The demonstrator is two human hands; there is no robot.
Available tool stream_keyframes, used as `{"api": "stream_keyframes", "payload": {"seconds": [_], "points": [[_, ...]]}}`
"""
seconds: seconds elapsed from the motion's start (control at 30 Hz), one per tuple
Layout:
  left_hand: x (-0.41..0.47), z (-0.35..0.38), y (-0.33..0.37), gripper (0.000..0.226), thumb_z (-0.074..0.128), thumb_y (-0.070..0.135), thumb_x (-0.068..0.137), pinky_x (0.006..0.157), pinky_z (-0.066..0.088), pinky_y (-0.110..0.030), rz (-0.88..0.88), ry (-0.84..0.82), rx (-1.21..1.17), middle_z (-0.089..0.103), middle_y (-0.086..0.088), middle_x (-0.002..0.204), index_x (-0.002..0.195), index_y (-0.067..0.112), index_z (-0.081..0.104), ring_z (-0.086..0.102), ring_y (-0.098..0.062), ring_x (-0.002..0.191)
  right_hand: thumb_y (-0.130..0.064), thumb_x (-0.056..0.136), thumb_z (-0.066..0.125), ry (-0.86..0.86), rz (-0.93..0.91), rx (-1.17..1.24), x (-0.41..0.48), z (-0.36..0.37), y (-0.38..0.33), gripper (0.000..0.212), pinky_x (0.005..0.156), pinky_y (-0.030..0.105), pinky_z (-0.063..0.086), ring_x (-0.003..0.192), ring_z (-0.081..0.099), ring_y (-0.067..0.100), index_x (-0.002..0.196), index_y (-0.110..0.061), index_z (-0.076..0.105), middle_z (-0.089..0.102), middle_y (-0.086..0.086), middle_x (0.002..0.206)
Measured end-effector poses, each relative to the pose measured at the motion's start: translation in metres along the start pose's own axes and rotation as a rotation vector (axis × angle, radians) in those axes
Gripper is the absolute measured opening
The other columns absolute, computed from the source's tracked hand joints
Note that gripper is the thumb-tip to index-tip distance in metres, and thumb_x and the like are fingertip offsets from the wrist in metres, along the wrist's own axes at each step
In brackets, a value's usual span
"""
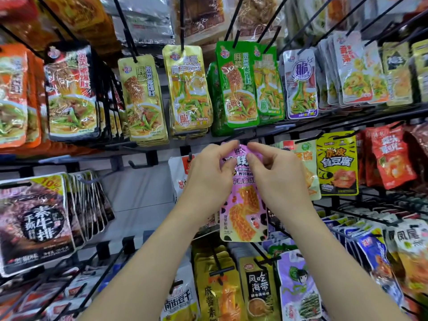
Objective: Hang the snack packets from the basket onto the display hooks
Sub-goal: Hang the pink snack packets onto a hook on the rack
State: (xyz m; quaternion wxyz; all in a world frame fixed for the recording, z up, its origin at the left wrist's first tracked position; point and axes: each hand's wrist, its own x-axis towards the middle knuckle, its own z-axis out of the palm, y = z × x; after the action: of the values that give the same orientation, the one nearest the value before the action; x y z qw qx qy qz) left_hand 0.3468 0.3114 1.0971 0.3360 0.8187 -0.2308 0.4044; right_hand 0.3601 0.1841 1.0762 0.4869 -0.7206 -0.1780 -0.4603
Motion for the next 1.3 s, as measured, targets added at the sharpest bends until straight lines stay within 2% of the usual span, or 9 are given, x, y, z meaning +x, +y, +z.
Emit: {"api": "stream_keyframes", "payload": {"seconds": [0.13, 0.23, 0.4, 0.53, 0.63, 0.7, 0.8, 1.07, 1.3], "points": [[0.003, -0.001, 0.002, 0.039, 0.052, 0.014, 0.098, 0.074, 0.029, 0.009, -0.023, -0.039, -0.015, 0.058, 0.007, 0.126, 0.137, 0.021, 0.053, 0.046, 0.009, 0.09, -0.026, 0.095, 0.058, -0.014, -0.002, -0.062, 0.002, -0.003, -0.003, 0.029, 0.085, 0.034, 0.051, 0.083, 0.06, 0.012, 0.121, -0.017, 0.068, 0.074, 0.003, 0.1], [0.003, -0.004, 0.005, 0.039, 0.052, 0.015, 0.098, 0.08, 0.033, 0.005, -0.04, -0.07, -0.02, 0.057, 0.008, 0.131, 0.137, 0.021, 0.052, 0.052, 0.006, 0.102, -0.027, 0.095, 0.059, -0.031, 0.017, -0.08, 0.004, -0.005, -0.003, 0.028, 0.088, 0.037, 0.052, 0.094, 0.066, 0.018, 0.12, -0.018, 0.068, 0.074, 0.002, 0.104], [0.003, -0.008, 0.006, 0.039, 0.055, 0.018, 0.097, 0.103, 0.045, -0.034, -0.11, -0.122, -0.107, 0.059, 0.008, 0.133, 0.136, 0.022, 0.054, 0.055, -0.014, 0.121, -0.026, 0.096, 0.058, -0.083, 0.011, -0.128, 0.006, -0.01, -0.003, 0.028, 0.073, 0.026, 0.043, 0.075, 0.053, 0.011, 0.12, -0.019, 0.068, 0.069, -0.003, 0.088], [0.003, -0.009, 0.0, 0.038, 0.059, 0.018, 0.095, 0.099, 0.049, -0.043, -0.168, -0.14, -0.177, 0.063, 0.006, 0.128, 0.132, 0.025, 0.058, 0.062, -0.016, 0.112, -0.027, 0.095, 0.06, -0.124, 0.022, -0.147, 0.008, -0.017, -0.003, 0.027, 0.076, 0.023, 0.042, 0.086, 0.061, 0.015, 0.12, -0.02, 0.069, 0.069, -0.006, 0.085], [0.004, -0.009, -0.002, 0.037, 0.061, 0.018, 0.094, 0.092, 0.054, -0.041, -0.188, -0.138, -0.207, 0.066, 0.004, 0.122, 0.13, 0.026, 0.06, 0.067, -0.012, 0.097, -0.029, 0.094, 0.06, -0.138, 0.013, -0.182, 0.01, -0.019, -0.004, 0.028, 0.072, 0.021, 0.036, 0.076, 0.051, 0.011, 0.12, -0.022, 0.069, 0.054, -0.016, 0.069], [0.005, -0.009, -0.001, 0.037, 0.061, 0.018, 0.094, 0.088, 0.055, -0.037, -0.176, -0.145, -0.196, 0.068, 0.001, 0.119, 0.13, 0.025, 0.059, 0.067, -0.013, 0.093, -0.028, 0.094, 0.06, -0.153, 0.004, -0.204, 0.012, -0.021, -0.006, 0.028, 0.076, 0.023, 0.041, 0.082, 0.056, 0.014, 0.12, -0.021, 0.069, 0.068, -0.006, 0.084], [0.004, -0.009, 0.004, 0.04, 0.057, 0.019, 0.096, 0.093, 0.048, -0.038, -0.116, -0.168, -0.106, 0.065, -0.007, 0.124, 0.135, 0.022, 0.055, 0.06, -0.024, 0.113, -0.028, 0.095, 0.06, -0.169, 0.0, -0.254, 0.014, -0.023, -0.009, 0.028, 0.085, 0.025, 0.043, 0.095, 0.061, 0.017, 0.12, -0.02, 0.069, 0.072, 0.003, 0.108], [0.001, -0.007, 0.0, 0.043, 0.055, 0.022, 0.097, 0.094, 0.045, -0.039, -0.041, -0.149, 0.034, 0.061, -0.008, 0.125, 0.14, 0.025, 0.05, 0.052, -0.03, 0.117, -0.031, 0.098, 0.053, -0.212, -0.031, -0.416, 0.012, -0.016, -0.009, 0.033, 0.094, 0.039, 0.047, 0.111, 0.06, 0.026, 0.128, -0.024, 0.062, 0.068, 0.003, 0.12], [0.0, 0.008, -0.019, 0.057, 0.057, 0.018, 0.096, 0.075, 0.036, -0.02, -0.047, -0.169, 0.131, 0.058, -0.009, 0.118, 0.147, 0.03, 0.035, 0.058, -0.023, 0.096, -0.025, 0.1, 0.048, -0.159, -0.148, -0.539, -0.001, 0.001, 0.011, 0.039, 0.07, 0.039, 0.047, 0.09, 0.06, 0.032, 0.139, -0.027, 0.049, 0.06, 0.006, 0.1]]}}
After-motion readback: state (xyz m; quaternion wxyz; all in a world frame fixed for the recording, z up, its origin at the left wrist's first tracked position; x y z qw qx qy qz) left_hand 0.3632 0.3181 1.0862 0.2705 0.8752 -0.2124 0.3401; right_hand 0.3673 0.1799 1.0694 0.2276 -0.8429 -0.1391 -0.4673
